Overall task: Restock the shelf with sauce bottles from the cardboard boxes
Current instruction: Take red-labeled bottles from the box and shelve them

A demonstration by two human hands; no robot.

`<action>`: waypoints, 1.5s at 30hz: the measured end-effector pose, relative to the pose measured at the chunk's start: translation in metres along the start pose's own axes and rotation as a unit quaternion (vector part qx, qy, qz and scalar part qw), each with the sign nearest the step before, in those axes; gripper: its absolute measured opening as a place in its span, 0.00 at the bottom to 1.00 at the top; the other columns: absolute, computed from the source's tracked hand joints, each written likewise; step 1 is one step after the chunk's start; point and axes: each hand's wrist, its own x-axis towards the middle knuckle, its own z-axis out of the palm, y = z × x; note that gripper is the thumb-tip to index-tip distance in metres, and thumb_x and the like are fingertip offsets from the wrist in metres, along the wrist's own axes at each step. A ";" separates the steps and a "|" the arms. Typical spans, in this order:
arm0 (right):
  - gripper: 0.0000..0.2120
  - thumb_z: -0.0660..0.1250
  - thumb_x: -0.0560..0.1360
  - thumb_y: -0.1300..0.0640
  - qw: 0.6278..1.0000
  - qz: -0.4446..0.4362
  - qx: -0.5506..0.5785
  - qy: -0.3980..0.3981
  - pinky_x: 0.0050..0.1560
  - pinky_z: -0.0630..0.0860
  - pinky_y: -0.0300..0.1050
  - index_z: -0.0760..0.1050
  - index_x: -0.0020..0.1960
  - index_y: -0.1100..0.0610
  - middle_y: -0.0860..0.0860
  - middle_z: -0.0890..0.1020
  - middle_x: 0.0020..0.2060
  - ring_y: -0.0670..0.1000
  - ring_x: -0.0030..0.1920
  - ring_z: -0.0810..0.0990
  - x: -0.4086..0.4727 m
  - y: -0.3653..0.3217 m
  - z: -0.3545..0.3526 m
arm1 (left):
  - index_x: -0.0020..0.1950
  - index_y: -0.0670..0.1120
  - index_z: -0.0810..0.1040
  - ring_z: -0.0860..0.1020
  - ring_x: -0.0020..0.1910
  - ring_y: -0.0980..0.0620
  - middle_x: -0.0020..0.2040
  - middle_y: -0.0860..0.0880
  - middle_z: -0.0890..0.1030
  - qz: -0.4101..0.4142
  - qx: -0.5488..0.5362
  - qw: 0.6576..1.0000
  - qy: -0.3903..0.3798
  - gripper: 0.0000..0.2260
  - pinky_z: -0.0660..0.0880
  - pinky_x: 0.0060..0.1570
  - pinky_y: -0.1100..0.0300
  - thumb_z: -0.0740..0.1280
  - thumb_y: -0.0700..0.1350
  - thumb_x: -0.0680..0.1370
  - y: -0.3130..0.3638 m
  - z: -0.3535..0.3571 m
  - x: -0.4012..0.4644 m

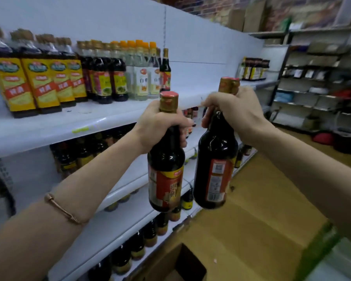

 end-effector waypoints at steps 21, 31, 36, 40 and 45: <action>0.12 0.67 0.70 0.63 0.994 0.016 -0.032 0.107 0.37 0.76 0.51 0.76 0.29 0.67 0.61 0.81 0.26 0.59 0.28 0.79 0.160 0.156 -0.236 | 0.24 0.41 0.70 0.71 0.22 0.46 0.24 0.42 0.71 -0.020 -0.077 0.990 -0.114 0.10 0.74 0.31 0.55 0.67 0.35 0.66 -0.117 0.175 0.294; 0.12 0.67 0.70 0.64 0.988 -0.013 -0.055 0.143 0.33 0.76 0.47 0.75 0.36 0.75 0.60 0.80 0.25 0.58 0.26 0.79 0.285 0.231 -0.329 | 0.26 0.39 0.69 0.71 0.23 0.46 0.24 0.43 0.70 -0.002 -0.067 0.989 -0.134 0.10 0.74 0.29 0.57 0.67 0.35 0.65 -0.178 0.224 0.469; 0.14 0.67 0.70 0.61 0.991 0.004 -0.071 0.111 0.33 0.75 0.43 0.77 0.31 0.71 0.59 0.81 0.26 0.57 0.27 0.80 0.348 0.290 -0.350 | 0.23 0.42 0.71 0.72 0.22 0.45 0.23 0.42 0.72 -0.011 -0.034 0.992 -0.124 0.11 0.75 0.32 0.55 0.67 0.37 0.65 -0.211 0.220 0.535; 0.16 0.67 0.70 0.59 0.996 -0.001 -0.066 0.068 0.35 0.74 0.46 0.78 0.29 0.69 0.60 0.82 0.27 0.58 0.28 0.77 0.411 0.331 -0.355 | 0.24 0.41 0.71 0.72 0.22 0.44 0.23 0.42 0.72 -0.027 -0.017 0.996 -0.080 0.11 0.75 0.32 0.55 0.68 0.36 0.65 -0.239 0.208 0.584; 0.14 0.68 0.71 0.61 0.999 -0.033 -0.009 -0.015 0.27 0.72 0.37 0.78 0.31 0.69 0.60 0.81 0.26 0.50 0.23 0.76 0.500 0.353 -0.349 | 0.24 0.41 0.71 0.73 0.22 0.45 0.23 0.42 0.73 -0.034 0.034 0.999 0.012 0.11 0.74 0.34 0.55 0.68 0.37 0.65 -0.250 0.182 0.635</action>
